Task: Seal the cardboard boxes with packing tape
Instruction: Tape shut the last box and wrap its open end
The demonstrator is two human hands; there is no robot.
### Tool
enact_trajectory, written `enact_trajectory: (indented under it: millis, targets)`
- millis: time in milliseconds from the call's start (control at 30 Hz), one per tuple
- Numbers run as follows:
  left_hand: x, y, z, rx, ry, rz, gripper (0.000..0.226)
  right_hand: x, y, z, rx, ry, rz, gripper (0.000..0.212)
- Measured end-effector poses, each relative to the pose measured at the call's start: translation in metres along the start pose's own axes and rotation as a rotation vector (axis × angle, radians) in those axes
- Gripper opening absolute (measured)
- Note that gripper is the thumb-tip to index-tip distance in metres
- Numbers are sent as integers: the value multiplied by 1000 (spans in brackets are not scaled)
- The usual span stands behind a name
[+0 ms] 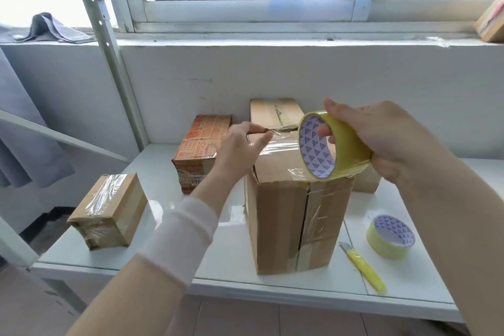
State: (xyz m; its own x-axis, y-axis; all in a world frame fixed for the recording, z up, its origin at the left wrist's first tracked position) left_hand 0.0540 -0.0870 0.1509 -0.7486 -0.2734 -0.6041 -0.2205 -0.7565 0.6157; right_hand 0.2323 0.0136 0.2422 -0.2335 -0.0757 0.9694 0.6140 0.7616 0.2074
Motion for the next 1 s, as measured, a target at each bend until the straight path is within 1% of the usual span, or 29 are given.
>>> enact_trajectory:
  millis: [33, 67, 133, 167, 233, 300, 400, 467, 600, 667, 733, 800, 867, 900, 933, 1000]
  targets:
    - [-11, 3, -24, 44, -60, -43, 38, -3, 1, 2, -19, -3, -26, 47]
    - [-21, 5, -47, 86, -113, -58, 44, -5, 2, 3, -42, 3, -58, 43]
    - [-34, -4, -81, 121, -211, 48, 65, -6, 2, 1, -75, 22, -95, 37]
    - [-37, -11, -89, 107, -237, 125, 74, -5, 1, 0, -81, 33, -85, 38]
    - [-44, -23, -91, 18, -224, 231, 78, -1, -1, -2, -75, 24, -40, 47]
    - [-53, -28, -82, -66, -157, 263, 74, 0, -3, -5, -79, 28, -40, 47]
    - [-64, -32, -70, -89, -79, 352, 56, 0, -4, -7, -98, 42, -75, 47]
    - [-70, -31, -63, -46, -42, 402, 46, -1, -5, -9, -88, 25, -83, 46]
    - [-73, -22, -47, 155, 94, 397, 23, -2, -4, -8, -92, 13, -102, 44]
    - [-74, -18, -42, 235, 133, 372, 17, -5, -6, -11, -88, 4, -100, 41]
    - [-70, -15, -38, 242, 133, 300, 10, -16, -8, -13, -72, -14, -87, 43]
    - [-58, -12, -38, 189, 94, 108, 6, -30, -9, -17, -55, -36, -58, 40]
    - [-47, -9, -45, 123, 63, -167, 14, -41, -8, -21, -61, -9, -35, 36]
    - [-42, -8, -50, 88, 59, -226, 16, -44, -8, -24, -69, 13, -27, 37]
    - [-37, -9, -54, 74, 46, -230, 16, -46, -8, -27, -74, 34, -24, 38]
    - [-33, -12, -55, 126, 14, -132, 19, -48, -10, -32, -85, 50, -41, 38]
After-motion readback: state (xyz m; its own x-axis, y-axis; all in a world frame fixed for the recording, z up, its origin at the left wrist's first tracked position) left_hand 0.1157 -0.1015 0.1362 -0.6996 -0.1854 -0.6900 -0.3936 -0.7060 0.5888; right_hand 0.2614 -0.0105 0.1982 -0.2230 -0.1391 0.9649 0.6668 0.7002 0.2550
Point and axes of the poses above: each hand's wrist, its own z-axis towards the middle knuckle, its own y-axis out of the back of the hand, x = y × z, the point moved 1 cm from there along z, towards the middle knuckle, and after that the axes turned 10 degrees about -y, right-handed, at the moved point
